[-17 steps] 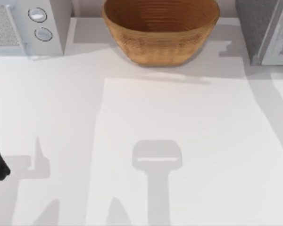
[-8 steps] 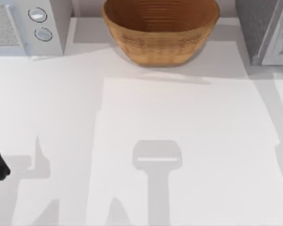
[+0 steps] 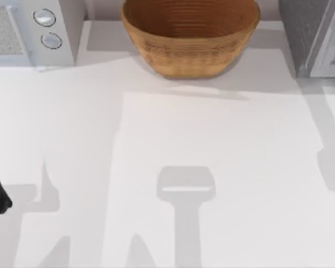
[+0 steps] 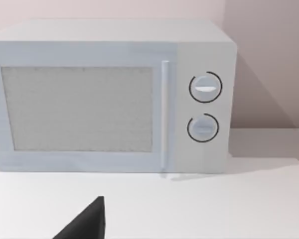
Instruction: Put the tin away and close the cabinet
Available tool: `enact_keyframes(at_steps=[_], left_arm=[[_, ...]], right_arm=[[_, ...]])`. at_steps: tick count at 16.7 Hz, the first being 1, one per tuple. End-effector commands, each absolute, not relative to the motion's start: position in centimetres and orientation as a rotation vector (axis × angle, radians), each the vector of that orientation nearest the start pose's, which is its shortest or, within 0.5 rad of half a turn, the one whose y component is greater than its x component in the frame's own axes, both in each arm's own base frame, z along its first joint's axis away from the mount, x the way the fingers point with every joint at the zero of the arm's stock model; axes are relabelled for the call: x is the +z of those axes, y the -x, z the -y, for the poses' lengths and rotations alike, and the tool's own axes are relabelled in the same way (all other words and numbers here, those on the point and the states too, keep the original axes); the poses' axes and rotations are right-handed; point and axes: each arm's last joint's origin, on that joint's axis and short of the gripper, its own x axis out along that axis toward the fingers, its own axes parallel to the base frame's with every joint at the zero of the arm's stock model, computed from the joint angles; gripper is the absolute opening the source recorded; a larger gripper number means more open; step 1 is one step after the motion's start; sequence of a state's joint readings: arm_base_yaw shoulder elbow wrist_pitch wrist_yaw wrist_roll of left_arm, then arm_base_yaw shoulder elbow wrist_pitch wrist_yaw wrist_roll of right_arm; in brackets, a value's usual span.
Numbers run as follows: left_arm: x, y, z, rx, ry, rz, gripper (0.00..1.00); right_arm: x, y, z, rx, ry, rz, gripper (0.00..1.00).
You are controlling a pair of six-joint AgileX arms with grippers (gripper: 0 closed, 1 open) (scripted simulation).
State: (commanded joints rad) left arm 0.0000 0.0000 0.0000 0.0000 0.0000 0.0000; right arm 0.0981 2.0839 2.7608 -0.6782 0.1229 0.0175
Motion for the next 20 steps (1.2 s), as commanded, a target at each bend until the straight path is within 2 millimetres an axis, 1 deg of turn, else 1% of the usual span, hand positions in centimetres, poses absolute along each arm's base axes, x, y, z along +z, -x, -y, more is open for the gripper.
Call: enact_keyframes(at_steps=[5, 18, 19, 20], left_arm=[[16.00, -10.57, 0.12, 0.000, 0.000, 0.000, 1.00], [16.00, -10.57, 0.12, 0.000, 0.000, 0.000, 1.00], [16.00, -10.57, 0.12, 0.000, 0.000, 0.000, 1.00], [16.00, -10.57, 0.12, 0.000, 0.000, 0.000, 1.00]], right_arm=[[53.02, -40.59, -4.50, -0.001, -0.004, 0.000, 0.00], [53.02, -40.59, -4.50, -0.001, -0.004, 0.000, 0.98], [53.02, -40.59, -4.50, -0.001, -0.004, 0.000, 1.00], [53.02, -40.59, -4.50, -0.001, -0.004, 0.000, 1.00]])
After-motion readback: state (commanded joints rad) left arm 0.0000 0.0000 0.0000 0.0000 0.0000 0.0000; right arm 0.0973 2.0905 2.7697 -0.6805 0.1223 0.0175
